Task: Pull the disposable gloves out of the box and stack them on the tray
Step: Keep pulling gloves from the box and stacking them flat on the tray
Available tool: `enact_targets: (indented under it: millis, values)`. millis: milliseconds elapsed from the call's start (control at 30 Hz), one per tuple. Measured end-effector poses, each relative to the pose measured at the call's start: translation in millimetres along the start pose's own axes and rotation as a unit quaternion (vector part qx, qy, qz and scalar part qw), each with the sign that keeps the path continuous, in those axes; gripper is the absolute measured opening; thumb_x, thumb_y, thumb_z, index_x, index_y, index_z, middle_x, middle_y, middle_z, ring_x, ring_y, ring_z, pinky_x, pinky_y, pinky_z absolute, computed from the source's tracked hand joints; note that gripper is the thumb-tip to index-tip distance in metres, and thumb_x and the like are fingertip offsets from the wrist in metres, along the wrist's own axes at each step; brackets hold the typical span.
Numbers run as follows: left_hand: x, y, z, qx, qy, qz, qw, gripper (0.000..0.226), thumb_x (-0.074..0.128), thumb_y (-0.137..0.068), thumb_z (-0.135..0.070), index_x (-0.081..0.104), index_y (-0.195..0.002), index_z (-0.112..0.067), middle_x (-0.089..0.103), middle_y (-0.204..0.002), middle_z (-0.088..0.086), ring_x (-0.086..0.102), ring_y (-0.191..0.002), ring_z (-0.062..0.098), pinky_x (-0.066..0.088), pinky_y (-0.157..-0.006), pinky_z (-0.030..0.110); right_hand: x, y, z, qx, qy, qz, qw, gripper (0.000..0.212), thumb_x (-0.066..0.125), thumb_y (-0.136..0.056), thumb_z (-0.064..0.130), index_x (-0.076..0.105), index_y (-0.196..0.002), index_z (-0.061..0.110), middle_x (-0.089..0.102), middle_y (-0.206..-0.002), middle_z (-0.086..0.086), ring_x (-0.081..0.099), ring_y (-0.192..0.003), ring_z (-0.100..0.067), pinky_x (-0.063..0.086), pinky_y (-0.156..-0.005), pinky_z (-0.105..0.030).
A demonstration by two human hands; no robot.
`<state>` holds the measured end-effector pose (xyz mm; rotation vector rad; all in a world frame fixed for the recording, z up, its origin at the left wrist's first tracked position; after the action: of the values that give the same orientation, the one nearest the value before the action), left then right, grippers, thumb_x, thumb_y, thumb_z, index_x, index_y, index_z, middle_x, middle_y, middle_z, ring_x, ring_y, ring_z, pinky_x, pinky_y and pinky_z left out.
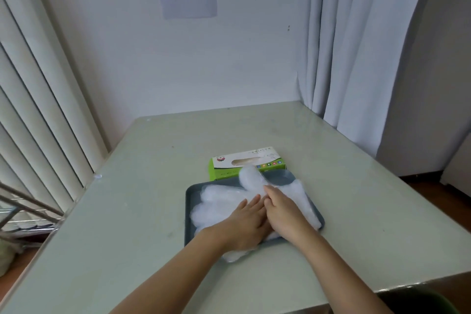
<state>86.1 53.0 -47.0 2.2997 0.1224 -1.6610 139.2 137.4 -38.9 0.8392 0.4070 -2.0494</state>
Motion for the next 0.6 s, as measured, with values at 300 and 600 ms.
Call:
enact_targets:
  millis: [300, 600]
  values:
    - [6, 26, 34, -0.111, -0.015, -0.014, 0.994, 0.065, 0.022, -0.101, -0.052, -0.010, -0.153, -0.027, -0.015, -0.160, -0.006, -0.016, -0.147, 0.013, -0.010, -0.117, 0.036, 8, -11, -18, -0.035, 0.258, 0.056, 0.964, 0.053, 0.024, -0.104, 0.032, 0.009, -0.153, 0.020, 0.000, -0.161, -0.006, 0.003, -0.148, -0.025, 0.006, -0.117, -0.035]
    - [4, 48, 53, -0.222, -0.067, 0.015, 0.973, 0.080, 0.016, -0.095, -0.066, -0.017, -0.152, -0.021, -0.021, -0.159, 0.003, -0.017, -0.147, 0.022, -0.010, -0.118, 0.046, 8, -6, -19, -0.011, 0.278, 0.075, 0.957, 0.065, 0.019, -0.099, 0.056, -0.002, -0.154, 0.027, -0.011, -0.161, -0.002, -0.010, -0.148, -0.026, -0.006, -0.117, -0.047]
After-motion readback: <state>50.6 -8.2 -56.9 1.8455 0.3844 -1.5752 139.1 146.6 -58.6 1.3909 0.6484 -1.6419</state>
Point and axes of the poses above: each hand's wrist, its own y-axis away from the middle knuckle, its own x-axis out of the palm, z = x × y, the point moved 4 cm from there along -y, towards the middle knuckle
